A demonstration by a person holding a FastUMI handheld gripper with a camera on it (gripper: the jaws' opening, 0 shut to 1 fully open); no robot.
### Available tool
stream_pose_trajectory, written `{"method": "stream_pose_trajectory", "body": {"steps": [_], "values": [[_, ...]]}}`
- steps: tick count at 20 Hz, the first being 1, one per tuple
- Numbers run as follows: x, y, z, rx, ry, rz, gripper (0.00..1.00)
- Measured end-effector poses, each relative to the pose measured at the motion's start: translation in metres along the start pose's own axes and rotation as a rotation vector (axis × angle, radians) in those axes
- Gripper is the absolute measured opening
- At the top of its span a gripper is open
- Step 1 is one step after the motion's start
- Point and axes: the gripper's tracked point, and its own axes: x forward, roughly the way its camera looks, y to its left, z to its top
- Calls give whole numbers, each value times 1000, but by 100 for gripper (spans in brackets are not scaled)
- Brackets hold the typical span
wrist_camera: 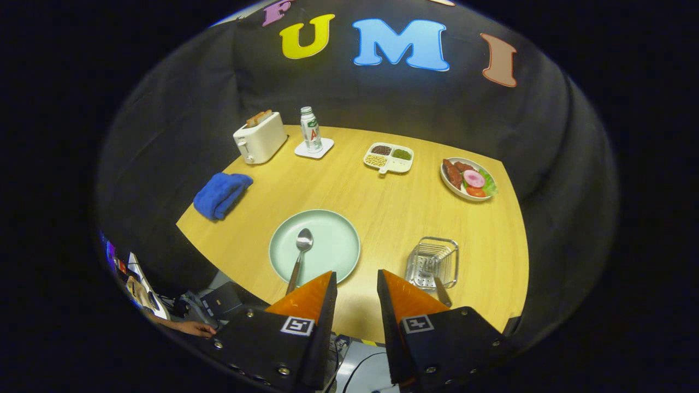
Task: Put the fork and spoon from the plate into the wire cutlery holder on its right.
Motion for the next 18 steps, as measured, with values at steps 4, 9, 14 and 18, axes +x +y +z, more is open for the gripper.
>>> {"method": "stream_pose_trajectory", "body": {"steps": [4,9,14,18], "values": [[19,27,-13,-7,7,18,44],[38,59,-36,-48,44,49,44],[64,83,-58,-63,102,67,44],[80,95,-74,-25,152,71,44]]}}
